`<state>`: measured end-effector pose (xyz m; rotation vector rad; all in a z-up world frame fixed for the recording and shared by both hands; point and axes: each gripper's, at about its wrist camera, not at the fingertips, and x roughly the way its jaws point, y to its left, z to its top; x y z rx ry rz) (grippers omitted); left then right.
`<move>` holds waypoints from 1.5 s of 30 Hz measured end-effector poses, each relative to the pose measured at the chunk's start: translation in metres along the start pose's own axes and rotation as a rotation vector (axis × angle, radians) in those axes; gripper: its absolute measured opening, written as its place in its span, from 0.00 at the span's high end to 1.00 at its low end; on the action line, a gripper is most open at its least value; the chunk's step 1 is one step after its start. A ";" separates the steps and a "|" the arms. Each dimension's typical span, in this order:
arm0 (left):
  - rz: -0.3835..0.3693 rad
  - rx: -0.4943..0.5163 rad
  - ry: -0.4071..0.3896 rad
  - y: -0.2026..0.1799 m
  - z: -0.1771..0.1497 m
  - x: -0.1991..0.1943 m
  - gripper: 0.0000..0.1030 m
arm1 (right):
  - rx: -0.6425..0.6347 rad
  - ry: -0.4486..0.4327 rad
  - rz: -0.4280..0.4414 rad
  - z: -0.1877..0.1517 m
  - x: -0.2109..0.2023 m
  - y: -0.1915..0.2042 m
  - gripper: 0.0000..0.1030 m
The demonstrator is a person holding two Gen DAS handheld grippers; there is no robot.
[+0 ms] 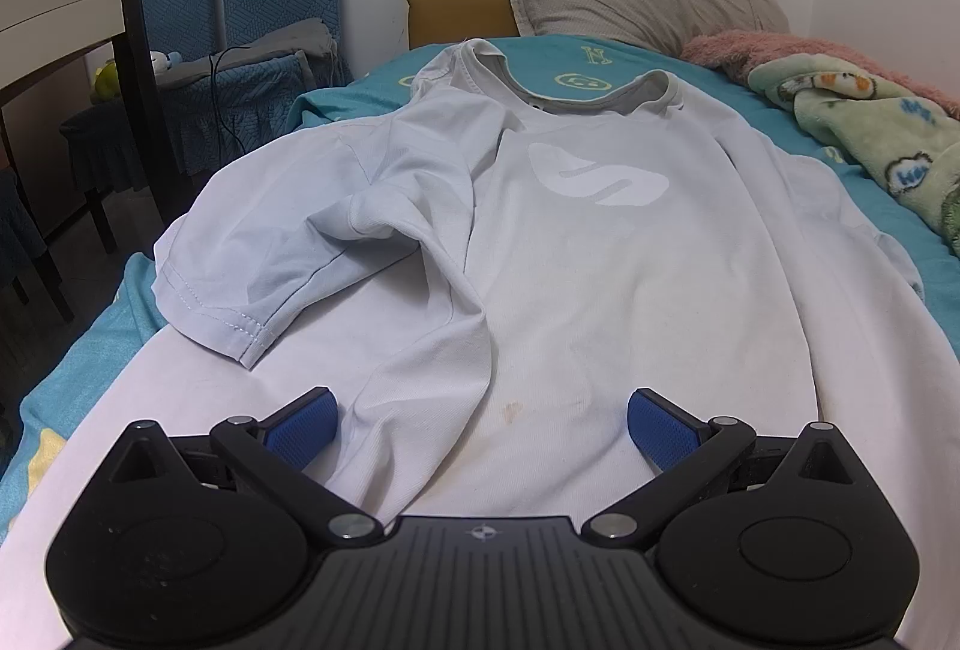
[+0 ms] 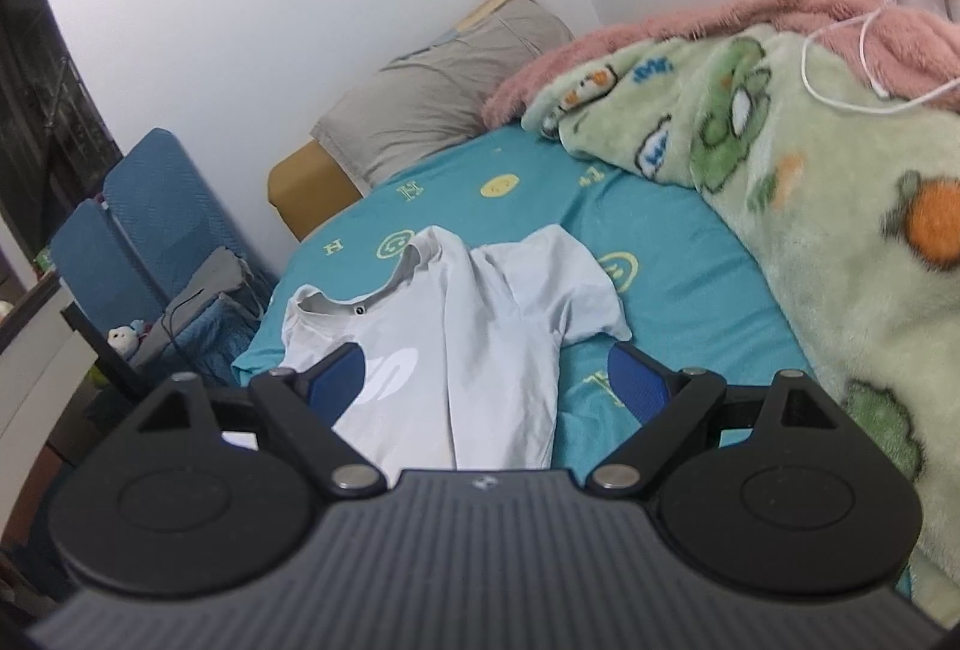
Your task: Fold clothes
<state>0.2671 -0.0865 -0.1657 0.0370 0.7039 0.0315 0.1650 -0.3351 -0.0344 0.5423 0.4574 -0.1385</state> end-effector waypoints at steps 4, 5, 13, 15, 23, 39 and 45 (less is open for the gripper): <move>0.002 0.001 -0.001 -0.001 0.000 0.000 0.00 | 0.006 0.011 -0.009 -0.002 0.009 -0.001 0.13; 0.002 0.001 -0.002 -0.001 0.000 0.000 0.00 | 0.009 0.018 -0.004 -0.002 0.011 -0.001 0.13; -0.064 0.021 0.041 0.006 0.009 0.000 0.00 | -0.048 0.044 0.000 -0.012 0.027 0.008 0.13; -0.123 0.011 0.048 0.020 0.017 -0.009 0.00 | -0.052 0.055 -0.004 -0.014 0.031 0.010 0.13; -0.214 -0.221 0.065 0.131 0.082 -0.010 0.00 | -0.104 0.048 -0.001 -0.014 0.040 0.022 0.13; -0.118 -0.607 0.081 0.243 0.091 0.094 0.50 | -0.071 0.106 -0.042 -0.021 0.073 0.015 0.13; -0.133 -0.423 0.034 0.234 0.116 0.094 0.96 | -0.087 0.121 -0.052 -0.025 0.079 0.016 0.13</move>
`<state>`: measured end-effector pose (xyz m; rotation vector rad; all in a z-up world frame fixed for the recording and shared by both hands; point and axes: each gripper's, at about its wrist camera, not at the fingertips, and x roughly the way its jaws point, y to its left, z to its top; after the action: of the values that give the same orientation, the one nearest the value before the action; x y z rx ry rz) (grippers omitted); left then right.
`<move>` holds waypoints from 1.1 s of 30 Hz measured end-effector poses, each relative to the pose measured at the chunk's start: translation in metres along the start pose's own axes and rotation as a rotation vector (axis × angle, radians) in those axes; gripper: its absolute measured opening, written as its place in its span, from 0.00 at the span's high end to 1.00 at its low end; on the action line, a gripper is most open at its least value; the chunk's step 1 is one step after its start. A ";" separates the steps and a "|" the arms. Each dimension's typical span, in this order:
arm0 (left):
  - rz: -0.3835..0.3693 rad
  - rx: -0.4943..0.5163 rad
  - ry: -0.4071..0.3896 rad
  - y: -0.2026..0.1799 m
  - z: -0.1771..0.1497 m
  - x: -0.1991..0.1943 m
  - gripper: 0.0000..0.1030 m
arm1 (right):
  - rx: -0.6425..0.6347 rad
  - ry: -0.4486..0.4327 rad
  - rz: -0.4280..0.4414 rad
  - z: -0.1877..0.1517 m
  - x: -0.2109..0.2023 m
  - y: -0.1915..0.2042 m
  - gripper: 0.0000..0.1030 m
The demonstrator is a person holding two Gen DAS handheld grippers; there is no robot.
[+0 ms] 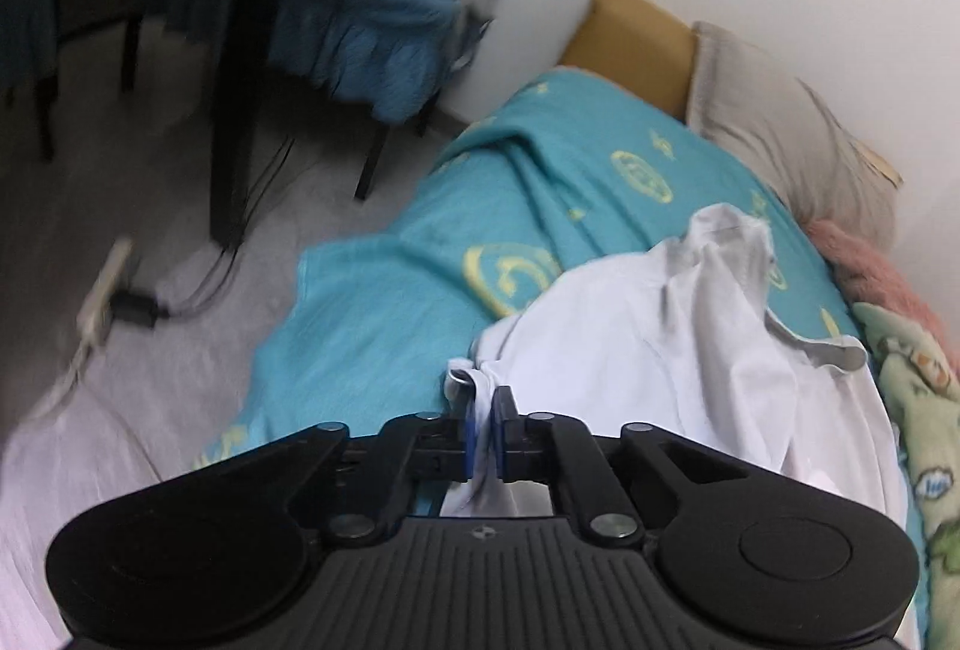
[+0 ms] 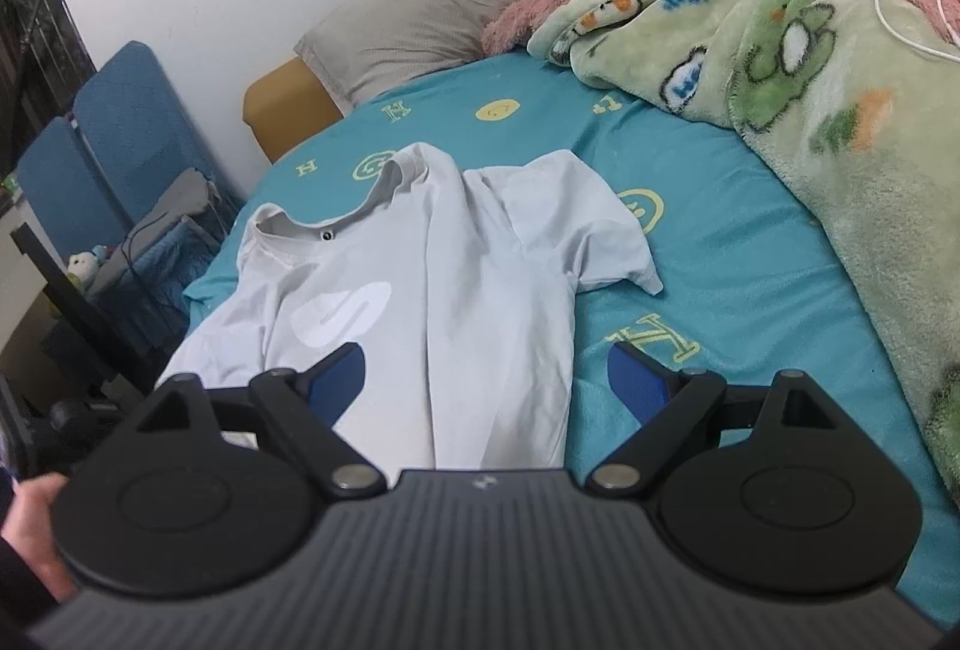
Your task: Fold clothes
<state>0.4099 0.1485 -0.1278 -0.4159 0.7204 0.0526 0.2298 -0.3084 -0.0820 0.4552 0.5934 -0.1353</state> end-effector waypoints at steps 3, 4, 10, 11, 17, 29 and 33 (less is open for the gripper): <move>0.014 0.093 -0.078 -0.016 0.033 -0.009 0.97 | -0.025 -0.003 -0.011 -0.002 0.001 0.001 0.13; 0.023 0.126 -0.105 -0.024 0.049 -0.009 0.97 | -0.038 -0.004 -0.023 -0.001 0.002 0.002 0.13; 0.171 0.327 -0.257 -0.082 0.137 0.018 0.97 | -0.089 -0.010 -0.049 0.000 0.014 0.010 0.13; 0.209 0.353 -0.257 -0.088 0.143 0.031 0.97 | -0.098 -0.011 -0.054 -0.001 0.016 0.011 0.13; 0.305 0.366 -0.102 -0.089 0.135 0.105 0.85 | -0.128 0.013 -0.076 -0.005 0.034 0.016 0.13; 0.051 0.190 0.370 0.002 0.010 -0.047 0.52 | -0.135 -0.010 -0.030 -0.004 0.025 0.028 0.13; 0.033 0.138 0.584 0.016 -0.058 -0.129 0.52 | -0.166 -0.027 -0.009 -0.008 0.004 0.033 0.13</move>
<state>0.2735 0.1527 -0.0887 -0.2854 1.2981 -0.0922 0.2374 -0.2756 -0.0777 0.2897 0.5747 -0.0996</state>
